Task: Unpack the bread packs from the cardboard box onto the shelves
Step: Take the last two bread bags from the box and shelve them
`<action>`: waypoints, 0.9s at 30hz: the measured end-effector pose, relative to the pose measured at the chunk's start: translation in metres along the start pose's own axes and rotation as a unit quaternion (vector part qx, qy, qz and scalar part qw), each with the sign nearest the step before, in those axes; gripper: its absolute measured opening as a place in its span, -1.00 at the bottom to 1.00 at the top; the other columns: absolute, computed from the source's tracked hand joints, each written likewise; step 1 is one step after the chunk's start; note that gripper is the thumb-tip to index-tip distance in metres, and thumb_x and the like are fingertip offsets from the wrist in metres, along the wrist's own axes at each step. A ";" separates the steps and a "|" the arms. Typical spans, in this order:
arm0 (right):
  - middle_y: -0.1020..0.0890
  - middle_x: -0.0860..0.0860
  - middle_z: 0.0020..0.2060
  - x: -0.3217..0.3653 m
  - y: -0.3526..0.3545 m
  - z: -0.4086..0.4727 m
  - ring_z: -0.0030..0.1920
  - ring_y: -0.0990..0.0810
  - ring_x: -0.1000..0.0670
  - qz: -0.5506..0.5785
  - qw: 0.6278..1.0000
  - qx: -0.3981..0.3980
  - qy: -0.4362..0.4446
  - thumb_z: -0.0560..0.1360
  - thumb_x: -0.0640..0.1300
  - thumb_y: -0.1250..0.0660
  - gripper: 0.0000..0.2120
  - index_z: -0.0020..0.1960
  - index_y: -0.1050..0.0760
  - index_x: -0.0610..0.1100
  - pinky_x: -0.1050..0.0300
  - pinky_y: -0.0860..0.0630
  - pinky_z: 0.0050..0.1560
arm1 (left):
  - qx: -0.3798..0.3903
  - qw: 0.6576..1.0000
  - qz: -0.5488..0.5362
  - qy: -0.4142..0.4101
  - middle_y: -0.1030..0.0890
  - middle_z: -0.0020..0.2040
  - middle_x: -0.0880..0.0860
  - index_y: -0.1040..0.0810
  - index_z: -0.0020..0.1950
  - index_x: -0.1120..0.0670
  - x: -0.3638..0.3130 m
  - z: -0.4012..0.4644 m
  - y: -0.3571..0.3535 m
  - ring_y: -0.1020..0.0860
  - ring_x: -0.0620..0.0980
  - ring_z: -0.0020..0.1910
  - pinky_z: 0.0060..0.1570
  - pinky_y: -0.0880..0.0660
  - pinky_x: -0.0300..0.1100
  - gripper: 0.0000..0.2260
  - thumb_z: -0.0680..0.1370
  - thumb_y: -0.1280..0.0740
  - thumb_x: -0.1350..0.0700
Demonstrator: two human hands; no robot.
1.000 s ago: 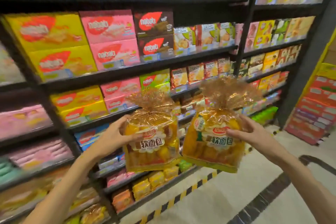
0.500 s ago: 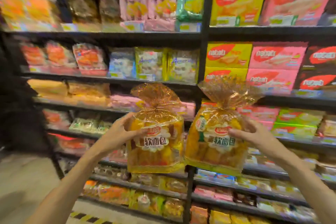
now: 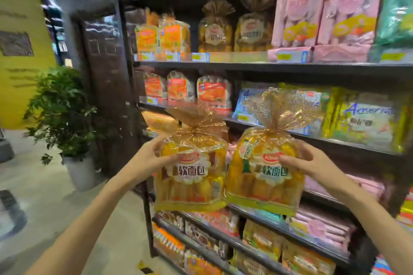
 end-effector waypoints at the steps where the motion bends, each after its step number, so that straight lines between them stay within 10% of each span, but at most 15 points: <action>1: -0.70 0.03 0.24 0.002 -0.007 0.018 0.09 -0.72 0.15 0.003 1.000 0.003 0.007 0.36 0.03 -0.62 -0.34 0.40 -0.51 -0.03 0.24 -0.64 0.00 | -0.009 1.000 0.006 0.000 -0.72 0.11 -0.25 -0.55 0.25 -0.17 0.007 0.011 0.011 -0.70 -0.17 0.10 0.15 -0.64 -0.06 -0.65 0.50 -0.53 -0.06; 5: -0.64 0.01 0.22 0.009 -0.026 0.093 -0.33 -0.66 0.33 -0.015 0.999 0.020 0.031 0.48 0.01 -0.55 -0.38 0.47 -0.43 -0.02 0.47 -0.50 -0.36 | -0.045 0.999 0.014 -0.012 -0.75 0.09 -0.15 -0.58 0.21 -0.14 0.027 0.062 0.048 -0.72 -0.12 0.05 0.16 -0.63 0.03 -0.70 0.51 -0.54 -0.02; 8: -0.66 0.10 0.28 0.024 -0.034 0.142 0.17 -0.68 0.16 -0.040 0.997 0.009 0.067 0.29 0.27 -0.58 -0.22 0.42 -0.51 -0.01 0.23 -0.57 0.13 | -0.060 0.998 0.010 -0.034 -0.75 0.08 -0.15 -0.58 0.23 -0.11 0.031 0.102 0.064 -0.73 -0.15 0.04 0.08 -0.67 -0.03 -0.69 0.52 -0.53 0.03; 11: -0.67 0.12 0.27 0.040 -0.036 0.194 0.25 -0.63 0.16 -0.062 0.994 -0.005 0.090 0.22 0.33 -0.56 -0.14 0.42 -0.52 -0.02 0.15 -0.51 0.27 | -0.071 0.995 0.009 -0.063 -0.75 0.09 -0.12 -0.59 0.25 -0.07 0.037 0.149 0.083 -0.73 -0.14 0.02 0.02 -0.67 -0.02 -0.70 0.53 -0.52 0.05; 20: -0.77 0.19 -0.03 0.100 -0.029 0.284 -0.07 -0.71 0.22 -0.069 0.986 -0.068 0.133 0.39 0.05 -0.53 -0.58 0.23 -0.60 0.07 0.42 -0.55 -0.18 | -0.055 0.986 -0.033 -0.157 -0.76 -0.11 0.00 -0.55 0.33 -0.03 0.030 0.291 0.133 -0.70 -0.09 -0.30 -0.41 -0.62 -0.14 -0.67 0.57 -0.45 0.11; 27: -0.75 0.12 -0.04 0.146 -0.016 0.305 -0.15 -0.69 0.24 -0.056 0.977 -0.164 0.126 0.35 0.12 -0.49 -0.61 0.13 -0.64 0.01 0.33 -0.58 -0.28 | -0.007 0.963 -0.069 -0.260 -0.73 -0.19 -0.15 -0.57 0.14 -0.03 -0.014 0.403 0.170 -0.67 -0.17 -0.28 -0.29 -0.61 -0.28 -0.85 0.60 -0.41 0.14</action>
Point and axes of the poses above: each hand's wrist, its own z-axis towards the middle knuckle, its own y-axis out of the back of the hand, x = y × z, the point moved 4 cm from there along z, towards the middle knuckle
